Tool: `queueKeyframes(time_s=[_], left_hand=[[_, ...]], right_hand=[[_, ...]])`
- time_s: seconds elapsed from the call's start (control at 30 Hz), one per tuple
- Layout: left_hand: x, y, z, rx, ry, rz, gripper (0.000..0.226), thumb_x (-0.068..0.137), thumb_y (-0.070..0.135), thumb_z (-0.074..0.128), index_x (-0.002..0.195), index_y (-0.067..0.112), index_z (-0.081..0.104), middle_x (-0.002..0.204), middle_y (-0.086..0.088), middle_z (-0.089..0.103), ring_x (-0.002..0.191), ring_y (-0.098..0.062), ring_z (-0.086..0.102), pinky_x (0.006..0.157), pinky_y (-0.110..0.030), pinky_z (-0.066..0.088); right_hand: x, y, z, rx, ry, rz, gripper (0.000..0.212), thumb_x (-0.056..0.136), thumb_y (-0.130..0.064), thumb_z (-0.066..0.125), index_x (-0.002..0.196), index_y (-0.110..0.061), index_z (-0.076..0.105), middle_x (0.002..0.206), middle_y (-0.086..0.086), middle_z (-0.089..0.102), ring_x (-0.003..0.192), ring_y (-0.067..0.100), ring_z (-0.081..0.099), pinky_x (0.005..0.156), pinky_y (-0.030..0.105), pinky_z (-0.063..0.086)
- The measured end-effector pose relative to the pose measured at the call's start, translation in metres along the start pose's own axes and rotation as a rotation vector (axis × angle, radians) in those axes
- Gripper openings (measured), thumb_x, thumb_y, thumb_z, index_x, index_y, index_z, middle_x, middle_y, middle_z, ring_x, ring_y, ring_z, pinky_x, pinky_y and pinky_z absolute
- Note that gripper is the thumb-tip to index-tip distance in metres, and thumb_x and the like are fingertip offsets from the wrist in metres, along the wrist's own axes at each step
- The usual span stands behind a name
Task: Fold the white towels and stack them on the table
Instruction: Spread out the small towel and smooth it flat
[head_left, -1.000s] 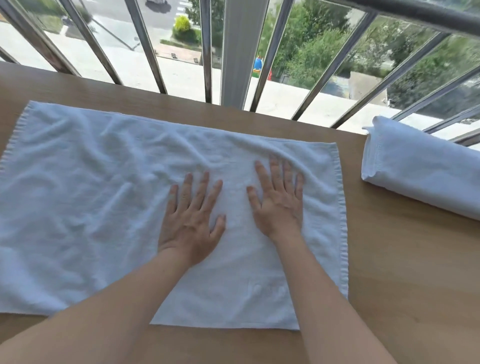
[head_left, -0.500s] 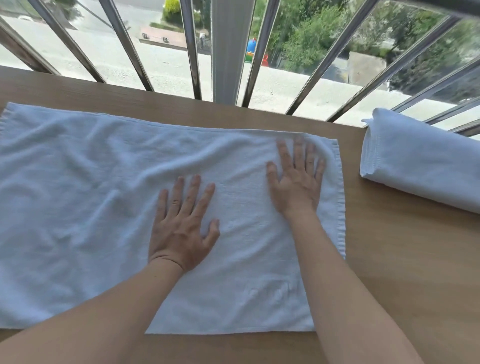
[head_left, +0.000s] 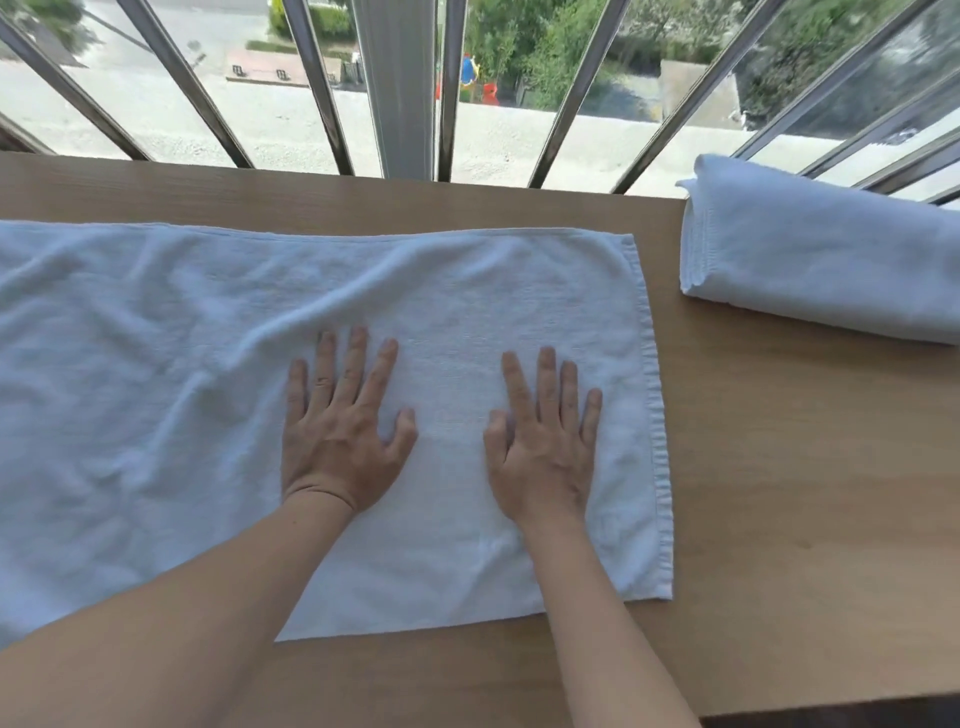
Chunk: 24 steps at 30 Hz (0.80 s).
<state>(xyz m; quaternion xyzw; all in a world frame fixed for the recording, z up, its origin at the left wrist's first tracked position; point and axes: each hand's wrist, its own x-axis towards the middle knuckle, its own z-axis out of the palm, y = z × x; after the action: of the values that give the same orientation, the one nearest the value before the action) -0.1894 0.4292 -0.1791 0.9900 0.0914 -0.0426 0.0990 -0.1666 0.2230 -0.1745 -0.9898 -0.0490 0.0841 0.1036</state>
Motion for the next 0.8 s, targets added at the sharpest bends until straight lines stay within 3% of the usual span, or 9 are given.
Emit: queueKeyframes(time_s=[0.17, 0.27, 0.37, 0.6, 0.7, 0.8], left_hand=[[0.0, 0.001, -0.002, -0.004, -0.002, -0.002, 0.074, 0.092, 0.054, 0.031, 0.161, 0.029, 0.019, 0.168, -0.003, 0.014, 0.155, -0.029, 0.005, 0.124, -0.052, 0.006], [0.0, 0.001, -0.004, -0.017, -0.009, -0.005, 0.074, 0.092, 0.055, 0.028, 0.161, 0.03, 0.017, 0.169, -0.002, 0.012, 0.156, -0.028, 0.002, 0.125, -0.051, 0.004], [-0.001, 0.003, -0.007, -0.034, -0.02, -0.008, 0.075, 0.091, 0.055, 0.028, 0.16, 0.029, 0.02, 0.168, -0.003, 0.013, 0.155, -0.029, 0.004, 0.124, -0.05, 0.003], [-0.005, 0.002, -0.008, -0.068, -0.021, 0.024, 0.07, 0.096, 0.052, 0.032, 0.16, 0.025, 0.022, 0.168, -0.007, 0.014, 0.155, -0.029, 0.004, 0.125, -0.047, -0.001], [-0.011, 0.0, -0.015, -0.22, -0.041, 0.061, 0.062, 0.104, 0.041, 0.035, 0.159, 0.015, 0.025, 0.168, -0.007, 0.014, 0.156, -0.023, 0.004, 0.125, -0.041, -0.004], [-0.021, -0.007, -0.03, -0.547, -0.049, 0.099, 0.054, 0.106, 0.026, 0.042, 0.156, 0.011, 0.031, 0.165, -0.006, 0.023, 0.155, -0.017, 0.011, 0.126, -0.036, 0.007]], right_hand=[[-0.017, 0.05, -0.016, 0.0, 0.014, 0.265, 0.063, 0.099, -0.041, 0.018, 0.16, -0.035, 0.002, 0.169, 0.0, -0.005, 0.155, 0.021, -0.011, 0.123, 0.053, -0.003], [-0.049, 0.012, -0.007, 0.069, 0.07, 0.084, 0.064, 0.101, -0.042, 0.026, 0.161, -0.028, 0.011, 0.169, 0.003, 0.002, 0.156, 0.025, -0.005, 0.124, 0.055, -0.002], [-0.082, -0.007, 0.01, 0.017, 0.019, -0.125, 0.063, 0.102, -0.046, 0.031, 0.161, -0.033, 0.011, 0.169, 0.002, 0.002, 0.156, 0.026, -0.002, 0.124, 0.055, 0.0], [-0.095, 0.079, -0.003, -0.108, -0.113, 0.138, 0.064, 0.099, -0.058, 0.001, 0.157, -0.037, -0.015, 0.166, -0.004, -0.023, 0.151, 0.015, -0.025, 0.124, 0.05, -0.004], [-0.097, 0.059, -0.01, -0.052, -0.086, 0.217, 0.068, 0.098, -0.057, -0.001, 0.16, -0.029, -0.01, 0.166, -0.002, -0.021, 0.15, 0.015, -0.027, 0.123, 0.049, -0.009], [-0.098, 0.002, -0.009, 0.069, 0.026, 0.181, 0.071, 0.101, -0.055, 0.008, 0.161, -0.019, 0.0, 0.168, -0.001, -0.009, 0.153, 0.016, -0.019, 0.124, 0.048, -0.01]])
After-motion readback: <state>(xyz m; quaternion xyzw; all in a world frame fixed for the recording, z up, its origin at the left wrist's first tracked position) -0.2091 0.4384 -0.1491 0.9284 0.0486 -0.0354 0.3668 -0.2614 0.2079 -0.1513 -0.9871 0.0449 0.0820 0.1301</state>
